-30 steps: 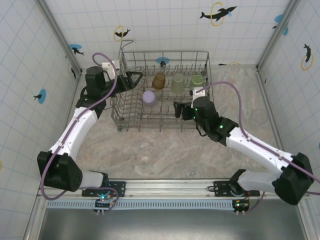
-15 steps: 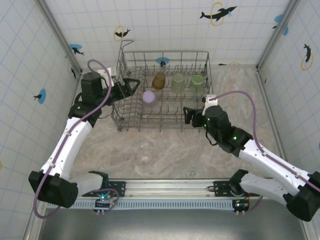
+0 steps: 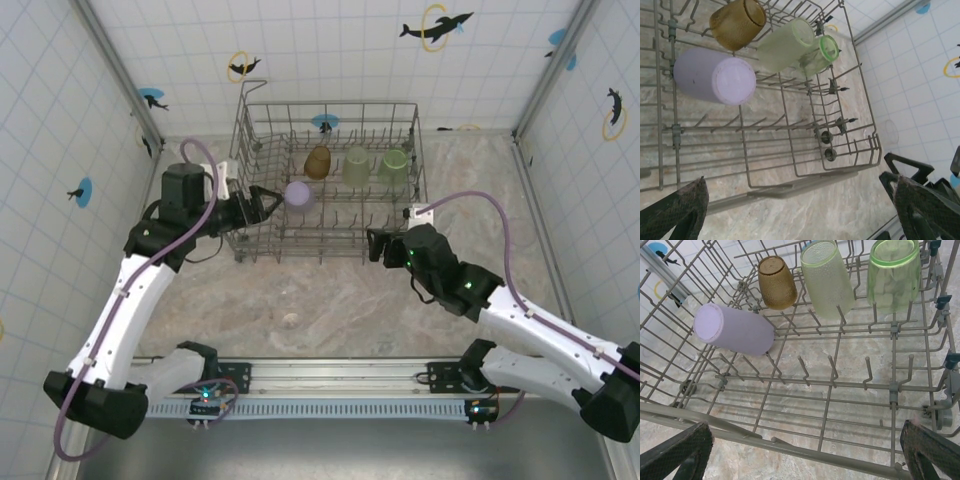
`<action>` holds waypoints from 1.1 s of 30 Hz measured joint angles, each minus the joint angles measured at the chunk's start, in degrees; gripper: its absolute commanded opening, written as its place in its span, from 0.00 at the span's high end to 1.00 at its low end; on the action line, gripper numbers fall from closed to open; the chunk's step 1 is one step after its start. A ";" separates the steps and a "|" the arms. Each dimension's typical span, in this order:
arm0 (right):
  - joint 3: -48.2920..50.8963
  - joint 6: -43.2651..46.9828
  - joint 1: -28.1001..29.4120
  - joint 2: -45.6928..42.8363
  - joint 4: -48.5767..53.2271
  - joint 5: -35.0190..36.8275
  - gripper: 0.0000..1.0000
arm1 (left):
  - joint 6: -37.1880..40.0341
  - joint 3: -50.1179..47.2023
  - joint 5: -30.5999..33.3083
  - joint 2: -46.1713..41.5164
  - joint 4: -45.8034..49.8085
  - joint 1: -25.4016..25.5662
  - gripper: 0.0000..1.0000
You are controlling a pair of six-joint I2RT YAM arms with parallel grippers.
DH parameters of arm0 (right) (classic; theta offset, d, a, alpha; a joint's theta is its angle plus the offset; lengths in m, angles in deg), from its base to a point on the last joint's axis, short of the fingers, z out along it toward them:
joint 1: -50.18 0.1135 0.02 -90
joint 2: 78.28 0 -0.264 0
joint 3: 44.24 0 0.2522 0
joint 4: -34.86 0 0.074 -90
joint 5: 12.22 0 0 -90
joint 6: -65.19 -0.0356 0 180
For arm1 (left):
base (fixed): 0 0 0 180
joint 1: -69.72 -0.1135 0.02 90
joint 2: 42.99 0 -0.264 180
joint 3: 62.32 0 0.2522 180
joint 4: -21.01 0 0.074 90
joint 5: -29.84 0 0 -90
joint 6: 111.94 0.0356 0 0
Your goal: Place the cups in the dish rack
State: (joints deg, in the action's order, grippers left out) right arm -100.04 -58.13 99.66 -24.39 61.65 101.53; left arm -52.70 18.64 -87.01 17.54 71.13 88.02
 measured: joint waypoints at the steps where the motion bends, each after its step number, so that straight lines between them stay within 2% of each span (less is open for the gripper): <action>1: 0.00 -0.22 0.24 0.00 0.11 0.28 0.00 | 0.52 -0.50 0.13 -0.85 0.92 0.04 0.02; 13: -0.63 -0.52 1.33 3.63 0.68 2.40 0.00 | 6.82 -7.91 0.76 -5.09 8.76 0.74 0.02; 19: -2.47 -0.04 1.49 4.76 0.70 3.80 0.00 | 6.71 -15.32 -1.01 -8.39 8.39 1.25 0.02; 26: -2.47 0.90 1.11 4.81 0.68 4.44 0.00 | 6.80 -18.29 0.02 -8.90 9.79 2.12 0.03; 29: -2.47 1.31 0.37 5.07 0.68 4.24 0.00 | 6.82 -20.00 0.52 -7.63 10.82 3.65 0.03; 33: -2.47 1.62 -0.72 5.44 0.68 3.50 0.00 | 6.82 -21.57 1.95 -5.64 11.58 8.66 0.03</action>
State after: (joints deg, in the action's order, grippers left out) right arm -102.51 -56.51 98.94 -18.95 62.33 105.03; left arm -45.88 -2.93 -85.07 11.91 82.72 96.68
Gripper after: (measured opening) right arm 0.995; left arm 0.974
